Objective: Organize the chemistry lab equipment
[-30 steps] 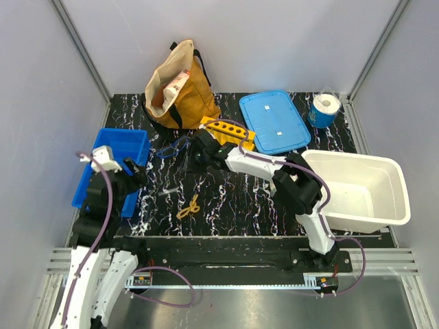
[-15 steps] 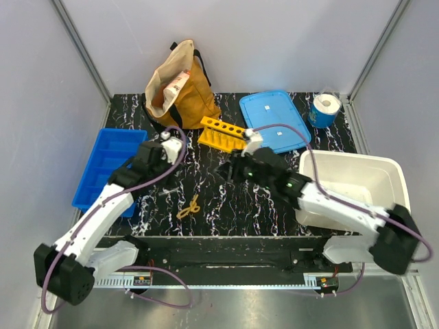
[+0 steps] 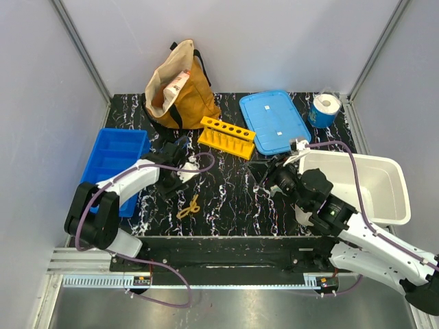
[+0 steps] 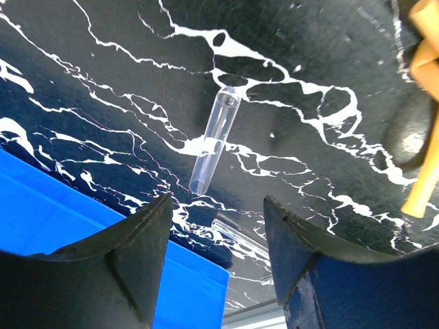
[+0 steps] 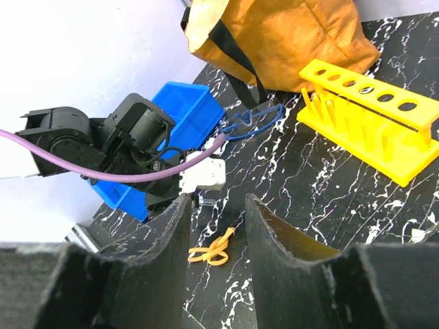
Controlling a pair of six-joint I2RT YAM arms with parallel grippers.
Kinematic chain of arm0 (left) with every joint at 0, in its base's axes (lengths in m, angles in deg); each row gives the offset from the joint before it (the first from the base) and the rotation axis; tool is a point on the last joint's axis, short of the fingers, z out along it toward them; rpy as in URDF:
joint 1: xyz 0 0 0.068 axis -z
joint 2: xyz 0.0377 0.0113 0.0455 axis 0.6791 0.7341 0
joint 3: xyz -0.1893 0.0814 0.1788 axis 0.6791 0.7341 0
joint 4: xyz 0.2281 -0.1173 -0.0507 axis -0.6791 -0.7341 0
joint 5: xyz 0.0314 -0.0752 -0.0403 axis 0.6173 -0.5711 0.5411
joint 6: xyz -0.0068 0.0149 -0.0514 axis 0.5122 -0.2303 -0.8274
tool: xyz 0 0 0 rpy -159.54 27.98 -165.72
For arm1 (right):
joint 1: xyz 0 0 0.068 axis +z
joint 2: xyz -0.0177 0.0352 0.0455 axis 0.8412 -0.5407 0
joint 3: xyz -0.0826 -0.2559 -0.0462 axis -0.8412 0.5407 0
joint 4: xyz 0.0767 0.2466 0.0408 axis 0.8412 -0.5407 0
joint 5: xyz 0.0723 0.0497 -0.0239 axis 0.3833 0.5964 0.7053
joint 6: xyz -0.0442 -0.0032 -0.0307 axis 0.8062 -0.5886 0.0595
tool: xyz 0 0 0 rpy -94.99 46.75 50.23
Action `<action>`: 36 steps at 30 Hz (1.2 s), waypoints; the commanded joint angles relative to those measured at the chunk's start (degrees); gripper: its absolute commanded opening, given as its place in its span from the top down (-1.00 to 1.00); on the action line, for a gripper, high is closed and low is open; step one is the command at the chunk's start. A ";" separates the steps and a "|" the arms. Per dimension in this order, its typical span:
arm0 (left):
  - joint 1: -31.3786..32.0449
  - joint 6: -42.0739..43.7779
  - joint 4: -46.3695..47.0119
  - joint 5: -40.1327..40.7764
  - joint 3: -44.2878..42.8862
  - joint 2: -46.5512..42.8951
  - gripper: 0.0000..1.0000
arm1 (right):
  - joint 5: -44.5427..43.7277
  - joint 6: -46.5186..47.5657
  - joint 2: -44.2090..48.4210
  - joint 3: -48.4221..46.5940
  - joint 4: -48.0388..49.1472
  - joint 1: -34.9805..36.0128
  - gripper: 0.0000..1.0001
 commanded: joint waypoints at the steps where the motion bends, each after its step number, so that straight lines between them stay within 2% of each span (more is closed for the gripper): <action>1: -1.59 3.44 -0.40 0.89 -2.93 2.27 -0.17 | -3.79 2.61 2.17 0.55 -0.09 -0.07 0.14; 19: -3.27 3.88 -1.89 -6.58 -7.95 11.86 0.16 | -5.02 3.31 3.49 -0.06 -1.14 -0.07 0.14; 36: -1.95 3.27 -1.98 -13.08 -9.27 13.61 0.23 | -4.67 2.26 2.79 0.46 -0.27 -0.07 0.14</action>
